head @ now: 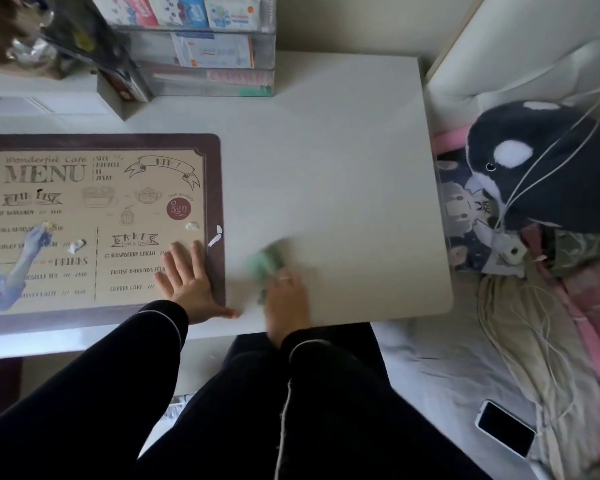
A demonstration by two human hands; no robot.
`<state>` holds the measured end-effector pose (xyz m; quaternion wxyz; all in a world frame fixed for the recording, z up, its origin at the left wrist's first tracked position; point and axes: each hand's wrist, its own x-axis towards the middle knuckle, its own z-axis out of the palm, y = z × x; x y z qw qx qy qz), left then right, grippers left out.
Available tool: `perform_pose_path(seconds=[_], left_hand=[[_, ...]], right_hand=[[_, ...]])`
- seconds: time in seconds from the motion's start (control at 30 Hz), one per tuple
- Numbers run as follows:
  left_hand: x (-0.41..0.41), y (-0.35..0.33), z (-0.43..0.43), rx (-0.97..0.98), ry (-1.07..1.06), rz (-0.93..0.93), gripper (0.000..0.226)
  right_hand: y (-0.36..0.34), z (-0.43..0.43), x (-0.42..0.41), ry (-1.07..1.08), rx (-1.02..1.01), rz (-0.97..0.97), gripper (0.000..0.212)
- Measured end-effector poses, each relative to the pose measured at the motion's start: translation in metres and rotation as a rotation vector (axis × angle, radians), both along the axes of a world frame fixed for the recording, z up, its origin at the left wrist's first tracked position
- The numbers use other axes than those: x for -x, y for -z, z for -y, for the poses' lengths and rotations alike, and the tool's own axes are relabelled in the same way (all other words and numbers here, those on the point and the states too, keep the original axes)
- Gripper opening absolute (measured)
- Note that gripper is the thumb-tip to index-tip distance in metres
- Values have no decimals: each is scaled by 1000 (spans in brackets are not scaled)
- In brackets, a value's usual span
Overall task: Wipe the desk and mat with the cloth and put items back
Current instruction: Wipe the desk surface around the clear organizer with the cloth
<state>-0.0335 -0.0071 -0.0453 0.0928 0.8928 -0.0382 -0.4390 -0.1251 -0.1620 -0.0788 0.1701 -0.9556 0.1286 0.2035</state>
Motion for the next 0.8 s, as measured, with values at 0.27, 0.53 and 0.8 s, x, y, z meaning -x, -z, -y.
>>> perform_pose_path(seconds=[0.27,0.53,0.8], left_hand=[[8,11,-20,189,-9,105,143],[13,24,-11,250,-207,264,66],[16,28,-14,253,-196,283,60]], right_hand=[[-14,139,58,169,251,169,34],[-6,83,48,384,187,88,60],[-25,6,53,-503,-2,182,18]])
